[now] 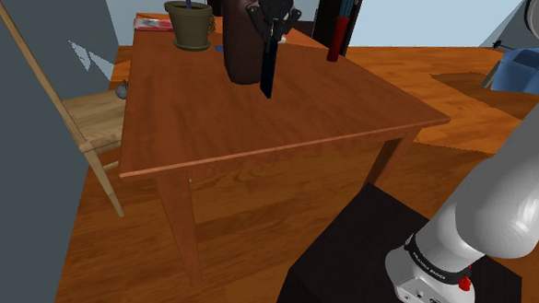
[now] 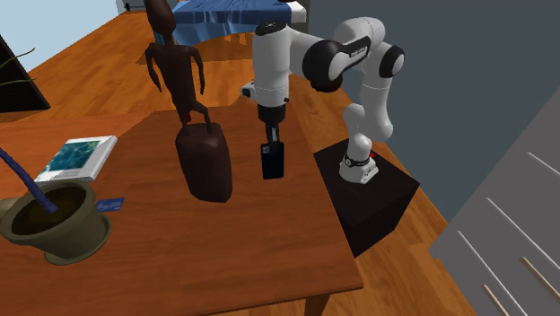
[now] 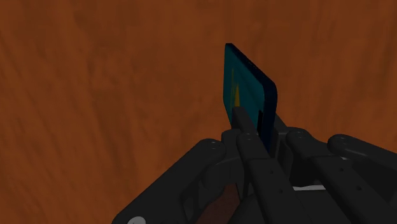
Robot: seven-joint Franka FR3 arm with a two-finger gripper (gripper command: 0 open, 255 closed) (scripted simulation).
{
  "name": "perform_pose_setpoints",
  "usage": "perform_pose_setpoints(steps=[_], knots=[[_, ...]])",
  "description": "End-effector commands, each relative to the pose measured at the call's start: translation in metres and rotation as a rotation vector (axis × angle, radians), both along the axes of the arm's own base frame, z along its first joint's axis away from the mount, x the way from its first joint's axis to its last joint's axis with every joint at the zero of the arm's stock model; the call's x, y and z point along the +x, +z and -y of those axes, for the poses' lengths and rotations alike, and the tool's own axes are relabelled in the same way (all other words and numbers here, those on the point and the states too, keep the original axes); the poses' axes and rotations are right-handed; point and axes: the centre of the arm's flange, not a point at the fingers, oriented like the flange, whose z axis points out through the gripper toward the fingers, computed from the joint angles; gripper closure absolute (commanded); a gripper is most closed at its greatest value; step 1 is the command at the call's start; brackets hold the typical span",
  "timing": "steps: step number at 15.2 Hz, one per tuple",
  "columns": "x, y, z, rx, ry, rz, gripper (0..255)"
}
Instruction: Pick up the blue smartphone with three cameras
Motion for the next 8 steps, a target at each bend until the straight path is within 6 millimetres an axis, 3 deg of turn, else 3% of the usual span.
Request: perform_pose_setpoints(steps=[1,6,8], knots=[[0.001,0.010,0.000,0.000,0.000,0.000,255],[0.001,0.036,0.000,0.000,0.000,0.000,255],[0.001,0.037,0.000,0.000,0.000,0.000,255]])
